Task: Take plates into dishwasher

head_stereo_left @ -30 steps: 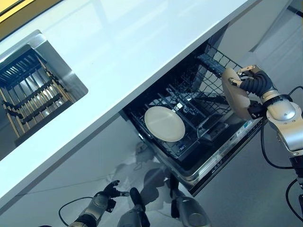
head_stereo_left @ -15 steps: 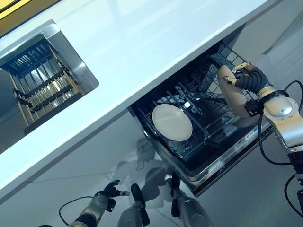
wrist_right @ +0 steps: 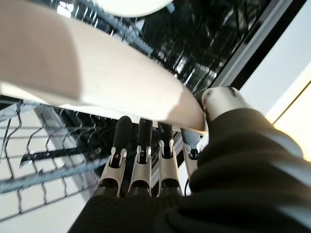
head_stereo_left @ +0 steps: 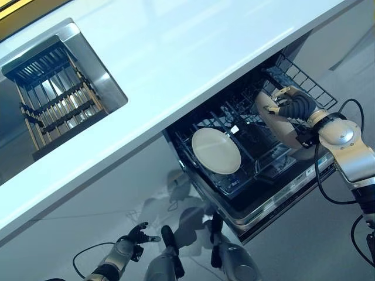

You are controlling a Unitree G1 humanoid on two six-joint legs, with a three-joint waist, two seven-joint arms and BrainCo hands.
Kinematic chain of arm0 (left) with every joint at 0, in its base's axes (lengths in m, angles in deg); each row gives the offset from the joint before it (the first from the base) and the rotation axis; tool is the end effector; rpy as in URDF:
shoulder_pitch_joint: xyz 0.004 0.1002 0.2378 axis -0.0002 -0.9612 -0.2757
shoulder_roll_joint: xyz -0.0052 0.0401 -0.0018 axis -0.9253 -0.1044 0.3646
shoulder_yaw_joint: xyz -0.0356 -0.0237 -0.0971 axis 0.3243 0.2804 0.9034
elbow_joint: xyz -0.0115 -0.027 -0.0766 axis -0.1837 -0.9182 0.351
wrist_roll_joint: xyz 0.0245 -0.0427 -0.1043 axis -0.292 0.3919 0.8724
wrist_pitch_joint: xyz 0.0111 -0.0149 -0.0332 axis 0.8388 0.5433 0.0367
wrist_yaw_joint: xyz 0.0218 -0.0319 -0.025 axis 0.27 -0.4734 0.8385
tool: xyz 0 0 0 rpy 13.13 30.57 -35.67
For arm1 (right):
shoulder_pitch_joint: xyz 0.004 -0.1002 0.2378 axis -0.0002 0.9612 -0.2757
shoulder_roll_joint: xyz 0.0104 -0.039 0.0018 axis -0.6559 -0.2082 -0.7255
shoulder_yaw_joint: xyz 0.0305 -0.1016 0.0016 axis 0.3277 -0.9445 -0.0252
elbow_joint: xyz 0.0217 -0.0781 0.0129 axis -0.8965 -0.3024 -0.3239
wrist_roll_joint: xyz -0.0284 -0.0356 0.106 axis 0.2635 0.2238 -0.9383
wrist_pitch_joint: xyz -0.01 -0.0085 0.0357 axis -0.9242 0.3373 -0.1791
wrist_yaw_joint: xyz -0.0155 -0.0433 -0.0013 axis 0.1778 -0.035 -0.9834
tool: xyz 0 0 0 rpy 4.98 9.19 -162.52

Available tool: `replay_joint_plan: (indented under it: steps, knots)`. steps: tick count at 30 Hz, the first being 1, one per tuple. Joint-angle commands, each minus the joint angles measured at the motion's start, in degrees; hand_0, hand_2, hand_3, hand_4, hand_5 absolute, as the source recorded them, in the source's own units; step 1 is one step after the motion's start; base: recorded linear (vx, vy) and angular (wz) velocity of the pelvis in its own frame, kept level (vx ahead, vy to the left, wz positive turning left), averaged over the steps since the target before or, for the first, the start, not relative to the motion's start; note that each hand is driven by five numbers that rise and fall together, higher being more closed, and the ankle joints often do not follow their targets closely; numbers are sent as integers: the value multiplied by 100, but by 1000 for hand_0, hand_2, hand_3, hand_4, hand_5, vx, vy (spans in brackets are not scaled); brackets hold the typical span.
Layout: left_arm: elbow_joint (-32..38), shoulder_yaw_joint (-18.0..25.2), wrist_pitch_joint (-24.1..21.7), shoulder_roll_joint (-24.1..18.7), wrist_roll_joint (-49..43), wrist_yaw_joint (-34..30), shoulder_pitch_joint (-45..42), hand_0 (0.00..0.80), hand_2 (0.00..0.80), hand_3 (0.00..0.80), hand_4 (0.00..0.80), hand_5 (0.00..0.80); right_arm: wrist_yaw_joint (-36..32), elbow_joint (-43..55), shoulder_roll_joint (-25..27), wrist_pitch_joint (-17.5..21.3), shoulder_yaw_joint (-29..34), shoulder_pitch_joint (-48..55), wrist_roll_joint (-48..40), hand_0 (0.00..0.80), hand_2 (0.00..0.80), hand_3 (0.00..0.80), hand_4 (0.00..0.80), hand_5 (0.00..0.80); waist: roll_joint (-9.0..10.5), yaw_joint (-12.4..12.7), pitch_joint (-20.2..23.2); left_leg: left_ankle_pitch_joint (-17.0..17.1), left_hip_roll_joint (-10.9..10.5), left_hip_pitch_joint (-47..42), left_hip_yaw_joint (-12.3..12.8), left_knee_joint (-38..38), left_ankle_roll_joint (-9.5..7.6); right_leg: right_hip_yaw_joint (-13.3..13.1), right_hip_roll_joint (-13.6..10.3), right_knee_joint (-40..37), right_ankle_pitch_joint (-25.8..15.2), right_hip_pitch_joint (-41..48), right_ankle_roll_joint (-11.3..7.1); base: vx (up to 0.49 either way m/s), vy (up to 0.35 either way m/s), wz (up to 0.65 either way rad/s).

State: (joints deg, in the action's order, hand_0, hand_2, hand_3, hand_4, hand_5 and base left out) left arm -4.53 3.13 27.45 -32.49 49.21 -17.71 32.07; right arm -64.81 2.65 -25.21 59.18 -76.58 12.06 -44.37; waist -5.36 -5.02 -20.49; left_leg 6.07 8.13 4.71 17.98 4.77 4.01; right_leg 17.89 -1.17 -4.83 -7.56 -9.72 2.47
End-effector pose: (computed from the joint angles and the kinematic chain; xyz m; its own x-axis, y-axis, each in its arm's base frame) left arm 0.1729 0.2116 -0.0954 0.6370 0.0393 -0.7699 0.3528 0.8731 0.3364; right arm 0.2958 -0.2485 0.2321 0.9790 0.1961 0.0551 -0.0757 0.6012 -0.7955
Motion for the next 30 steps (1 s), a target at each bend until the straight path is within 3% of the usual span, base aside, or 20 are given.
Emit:
replay_joint_plan:
  steps: [1,13,30]
  knots:
    - [90,-27,-7,-497,53,-73,-99,0,0,0,0,0,-98,-41,241,362,-231,-782,196,800,800,800,800,800,627,67,32,-338,-55,-165,51,23,45,-222,52,423,1172,253,-109,13,-13,4]
    - [168,-13,23,-567,23,-109,-143,0,0,0,0,0,-30,-514,305,627,-252,-919,102,800,800,800,800,800,676,180,-15,-303,-32,-138,-34,22,61,-113,60,432,1203,290,-109,14,-7,4]
    - [218,-90,-3,-558,114,-96,-156,0,0,0,0,0,223,-1316,99,472,-396,-1242,161,800,800,800,800,800,577,323,-140,-275,-73,-31,-111,23,22,23,2,497,1246,223,-45,15,7,4]
